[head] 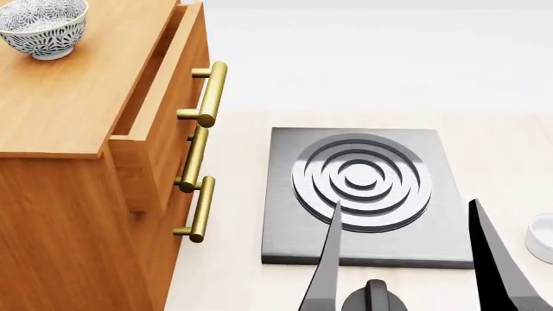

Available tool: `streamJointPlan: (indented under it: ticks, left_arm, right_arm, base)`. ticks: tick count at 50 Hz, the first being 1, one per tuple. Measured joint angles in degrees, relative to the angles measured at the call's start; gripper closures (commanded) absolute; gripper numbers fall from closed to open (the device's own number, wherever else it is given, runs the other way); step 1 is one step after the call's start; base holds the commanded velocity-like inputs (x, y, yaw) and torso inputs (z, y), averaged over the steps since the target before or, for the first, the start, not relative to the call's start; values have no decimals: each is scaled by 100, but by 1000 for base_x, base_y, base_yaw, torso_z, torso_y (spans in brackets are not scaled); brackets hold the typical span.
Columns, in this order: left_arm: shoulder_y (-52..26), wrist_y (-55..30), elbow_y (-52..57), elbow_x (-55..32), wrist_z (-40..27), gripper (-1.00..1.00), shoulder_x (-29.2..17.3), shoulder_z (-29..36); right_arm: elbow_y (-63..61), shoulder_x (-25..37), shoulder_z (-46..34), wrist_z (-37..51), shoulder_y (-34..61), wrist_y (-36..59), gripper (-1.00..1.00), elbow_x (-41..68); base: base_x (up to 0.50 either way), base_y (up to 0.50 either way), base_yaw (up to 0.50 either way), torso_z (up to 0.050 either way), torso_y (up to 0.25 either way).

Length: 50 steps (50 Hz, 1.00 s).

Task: Pick the akita bowl on the wooden cabinet and place it on the plate.

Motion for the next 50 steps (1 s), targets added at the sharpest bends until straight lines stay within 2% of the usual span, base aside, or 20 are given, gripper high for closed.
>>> streamJointPlan:
  ticks: [4, 8, 12, 15, 27, 35, 43, 50]
  left_arm:
    - [-462, 414, -1158, -805, -101, -100, 18, 635]
    - [-801, 487, -1939, -1344, -151, -100, 27, 913]
    - [-1028, 428, -2462, -1644, -234, -100, 31, 962]
    - [-1129, 340, -2738, -1677, -295, -100, 30, 733]
    - [-1249, -113, -3290, -593, -745, -100, -9, -904]
    - [-1313, -330, -3422, 34, -1188, -100, -109, -1628]
    - [-1473, -984, -3482, 385, -1346, -100, -158, -1762]
    - [-1673, -1635, -3507, 538, -1106, -100, -133, -1339]
  right_arm:
    - [52, 6, 7, -4, -6, -30, -100, 16]
    - [109, 13, 21, -9, -16, -66, -100, 35]
    - [180, 14, 32, -17, -24, -106, -100, 52]
    - [242, 9, 32, -27, -25, -133, -100, 61]
    - [424, 3, 41, -63, -32, -219, -100, 109]
    - [468, -9, 6, -77, -16, -228, -100, 104]
    - [471, -8, -20, -81, -12, -231, -100, 96]
    - [468, -13, -49, -89, -8, -241, -100, 93]
  base:
    - [0, 0, 0, 0, 0]
    - [0, 0, 0, 0, 0]
    - [0, 0, 0, 0, 0]
    - [0, 0, 0, 0, 0]
    - [0, 0, 0, 0, 0]
    - [0, 0, 0, 0, 0]
    - [0, 0, 0, 0, 0]
    - [0, 0, 0, 0, 0]
